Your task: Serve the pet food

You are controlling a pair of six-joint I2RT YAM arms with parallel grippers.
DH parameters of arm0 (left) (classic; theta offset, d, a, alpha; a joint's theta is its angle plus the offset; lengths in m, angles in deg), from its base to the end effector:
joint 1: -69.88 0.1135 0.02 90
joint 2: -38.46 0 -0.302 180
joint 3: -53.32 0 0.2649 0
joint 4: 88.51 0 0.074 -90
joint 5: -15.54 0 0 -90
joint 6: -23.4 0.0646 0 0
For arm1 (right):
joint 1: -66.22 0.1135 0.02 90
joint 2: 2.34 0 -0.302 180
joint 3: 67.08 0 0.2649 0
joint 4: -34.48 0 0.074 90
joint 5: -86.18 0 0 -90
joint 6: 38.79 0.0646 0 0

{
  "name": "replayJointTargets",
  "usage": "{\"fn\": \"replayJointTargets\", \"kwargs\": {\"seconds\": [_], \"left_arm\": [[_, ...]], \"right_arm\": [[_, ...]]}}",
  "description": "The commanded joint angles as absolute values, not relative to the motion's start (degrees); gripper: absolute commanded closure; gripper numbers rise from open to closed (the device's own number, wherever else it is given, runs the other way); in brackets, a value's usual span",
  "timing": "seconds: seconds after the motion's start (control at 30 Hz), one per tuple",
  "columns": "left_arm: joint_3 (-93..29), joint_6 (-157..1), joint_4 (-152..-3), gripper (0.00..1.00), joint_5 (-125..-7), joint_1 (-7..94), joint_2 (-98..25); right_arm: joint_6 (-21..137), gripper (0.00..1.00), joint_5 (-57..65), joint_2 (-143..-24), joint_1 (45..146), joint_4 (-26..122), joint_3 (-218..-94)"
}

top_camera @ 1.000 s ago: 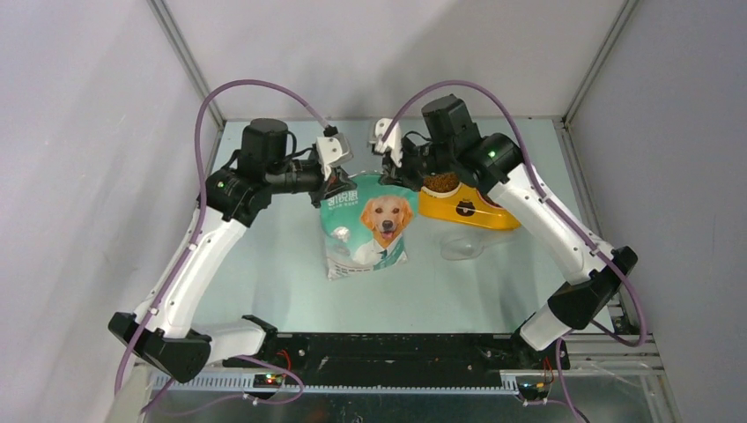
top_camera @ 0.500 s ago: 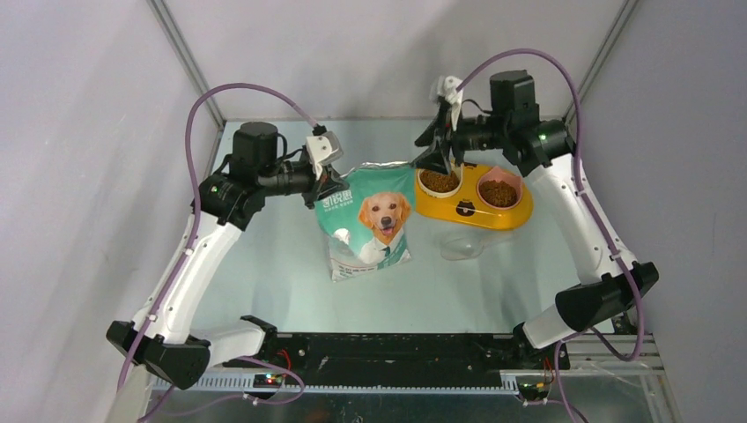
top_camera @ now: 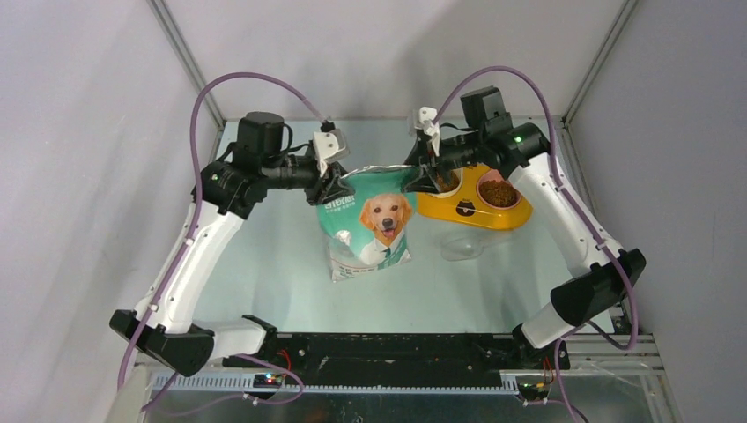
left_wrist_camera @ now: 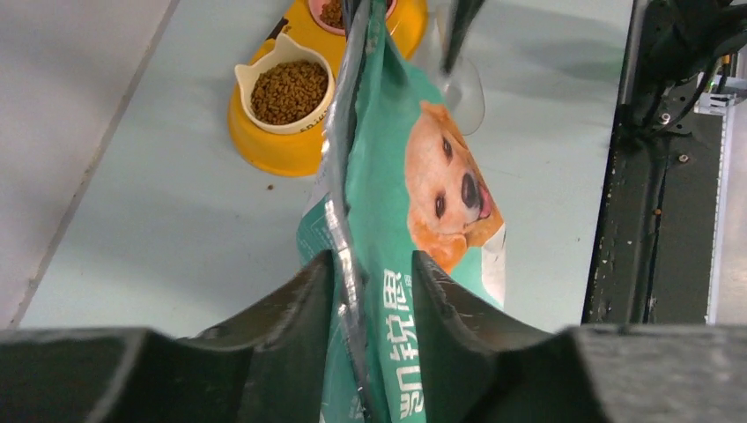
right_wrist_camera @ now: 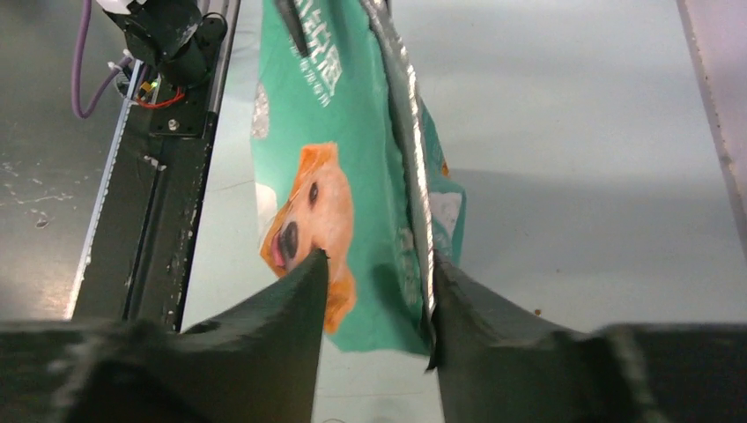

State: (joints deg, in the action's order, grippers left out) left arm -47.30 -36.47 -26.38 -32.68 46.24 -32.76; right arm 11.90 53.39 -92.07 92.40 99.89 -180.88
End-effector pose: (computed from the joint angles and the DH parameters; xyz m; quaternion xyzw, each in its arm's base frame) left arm 0.2176 -0.1422 0.4634 0.5232 0.6541 -0.2871 0.4647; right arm 0.2832 0.1997 0.4515 -0.5986 0.5662 0.3920 0.4092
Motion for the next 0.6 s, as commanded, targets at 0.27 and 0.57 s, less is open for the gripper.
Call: {"fn": "replayJointTargets", "kwargs": {"seconds": [0.27, 0.57], "left_arm": [[-61.0, -34.5, -19.7, 0.58, -44.6, 38.5, -42.8], [-60.4, -35.1, -21.1, 0.82, -44.5, 37.2, -43.3]], "right_arm": [[20.7, 1.00, 53.6, -93.6, 93.3, 90.9, -182.5], [26.7, 1.00, 54.8, -90.9, 94.0, 89.0, -186.4]]}}
